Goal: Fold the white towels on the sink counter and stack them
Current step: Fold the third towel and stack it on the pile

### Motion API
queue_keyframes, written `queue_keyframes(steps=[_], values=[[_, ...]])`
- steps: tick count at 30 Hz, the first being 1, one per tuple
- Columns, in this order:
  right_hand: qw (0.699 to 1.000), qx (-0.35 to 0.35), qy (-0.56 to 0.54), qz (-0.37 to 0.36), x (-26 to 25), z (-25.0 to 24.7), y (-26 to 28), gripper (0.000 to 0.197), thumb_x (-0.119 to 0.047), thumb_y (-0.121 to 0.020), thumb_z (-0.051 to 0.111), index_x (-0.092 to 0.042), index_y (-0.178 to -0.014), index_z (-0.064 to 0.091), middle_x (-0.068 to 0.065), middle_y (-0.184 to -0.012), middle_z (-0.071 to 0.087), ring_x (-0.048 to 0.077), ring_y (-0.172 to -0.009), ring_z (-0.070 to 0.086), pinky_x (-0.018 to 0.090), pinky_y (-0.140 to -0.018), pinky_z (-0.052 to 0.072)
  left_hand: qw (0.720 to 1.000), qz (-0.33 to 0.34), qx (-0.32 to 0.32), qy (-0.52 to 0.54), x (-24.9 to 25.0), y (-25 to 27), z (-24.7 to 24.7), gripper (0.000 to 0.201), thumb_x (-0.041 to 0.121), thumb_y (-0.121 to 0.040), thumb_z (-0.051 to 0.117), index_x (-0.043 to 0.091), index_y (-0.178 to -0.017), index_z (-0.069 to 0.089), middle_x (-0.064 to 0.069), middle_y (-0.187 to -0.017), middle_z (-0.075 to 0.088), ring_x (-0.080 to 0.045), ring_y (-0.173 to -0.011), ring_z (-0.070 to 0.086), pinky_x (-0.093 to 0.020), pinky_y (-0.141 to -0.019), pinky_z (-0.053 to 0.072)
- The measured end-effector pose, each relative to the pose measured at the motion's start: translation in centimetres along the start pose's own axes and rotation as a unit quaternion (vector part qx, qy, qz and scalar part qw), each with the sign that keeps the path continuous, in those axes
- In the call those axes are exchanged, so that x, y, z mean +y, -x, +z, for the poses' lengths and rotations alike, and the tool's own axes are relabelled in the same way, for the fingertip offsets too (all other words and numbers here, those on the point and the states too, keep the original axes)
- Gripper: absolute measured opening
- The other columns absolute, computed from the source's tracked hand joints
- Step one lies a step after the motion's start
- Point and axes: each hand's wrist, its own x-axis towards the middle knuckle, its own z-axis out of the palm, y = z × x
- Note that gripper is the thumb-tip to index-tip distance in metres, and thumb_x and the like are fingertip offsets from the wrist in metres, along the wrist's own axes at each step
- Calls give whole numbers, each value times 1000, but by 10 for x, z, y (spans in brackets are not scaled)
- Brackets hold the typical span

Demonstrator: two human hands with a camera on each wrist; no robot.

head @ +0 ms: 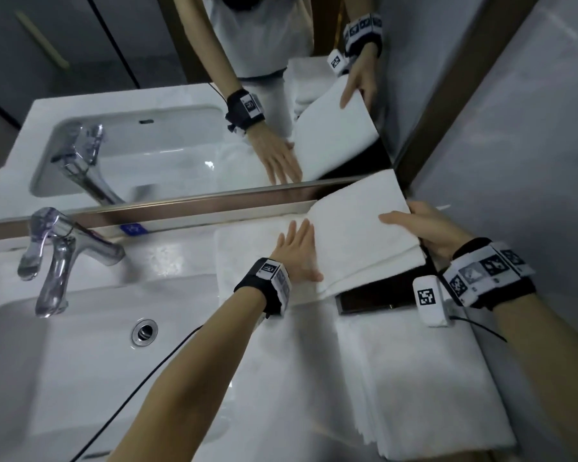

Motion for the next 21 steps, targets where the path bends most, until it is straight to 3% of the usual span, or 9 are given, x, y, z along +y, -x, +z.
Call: queue_keyframes(steps=[4,7,11,13,15,17,18,20,21], values=[[1000,-14,-1,-18,-11,5,7,9,-19,-89,61,-22,-97,65,-11,-88,71,0,-73,69,12,-58,51,1000,14,5,-27,-13,2,1,130,54,-64,75,6,-149,-11,-7,-159,-17,-24,-146,-17,-43,-121,-1],[999,-30,15,-22,-19,16,9,18,-18,-92,55,-17,-109,62,-6,-96,69,6,-84,65,16,-67,50,998,2,5,-66,-7,0,9,138,64,-59,73,6,-148,-15,-9,-157,-21,-28,-144,-23,-48,-119,-8],[997,-61,35,-39,-36,38,15,17,-17,-91,53,-18,-105,62,-3,-100,68,8,-90,63,21,-70,46,999,1,0,-48,-1,0,8,135,65,-58,72,12,-149,-14,-5,-158,-18,-30,-144,-24,-54,-117,-11],[996,-71,38,-48,-46,50,17,19,-16,-90,53,-16,-107,61,-1,-101,67,8,-91,63,20,-70,46,999,-4,36,-37,-15,14,3,117,62,-66,68,18,-151,0,0,-160,-8,-28,-146,-16,-53,-118,-6],[994,-82,42,-55,-54,63,19,29,-14,-88,55,-12,-116,59,3,-107,67,13,-97,63,22,-76,49,987,-31,157,8,-40,38,2,81,46,-80,64,16,-146,27,-5,-157,18,-29,-146,9,-48,-117,12],[993,-93,47,-62,-60,80,20,29,-12,-86,57,-11,-115,58,4,-105,66,16,-97,63,23,-78,50,943,-92,315,59,-67,68,8,47,25,-88,59,6,-129,47,-15,-136,46,-36,-126,40,-45,-101,35],[992,-100,49,-67,-62,91,21,24,-11,-85,57,-12,-109,59,3,-100,67,16,-93,64,21,-75,51,920,-141,356,79,-81,82,14,37,19,-90,55,1,-122,50,-19,-126,51,-38,-116,45,-44,-93,38],[989,-110,60,-78,-67,114,21,14,-11,-84,59,-19,-95,60,1,-93,66,15,-86,65,19,-70,52,886,-243,354,173,-99,104,25,32,17,-94,47,-7,-115,49,-24,-117,52,-39,-107,48,-43,-89,40],[988,-112,73,-82,-67,127,20,13,-13,-83,59,-19,-95,60,3,-94,67,18,-88,66,24,-75,54,870,-277,322,252,-104,110,30,33,20,-97,43,-9,-111,49,-25,-114,54,-40,-106,51,-43,-89,40]])
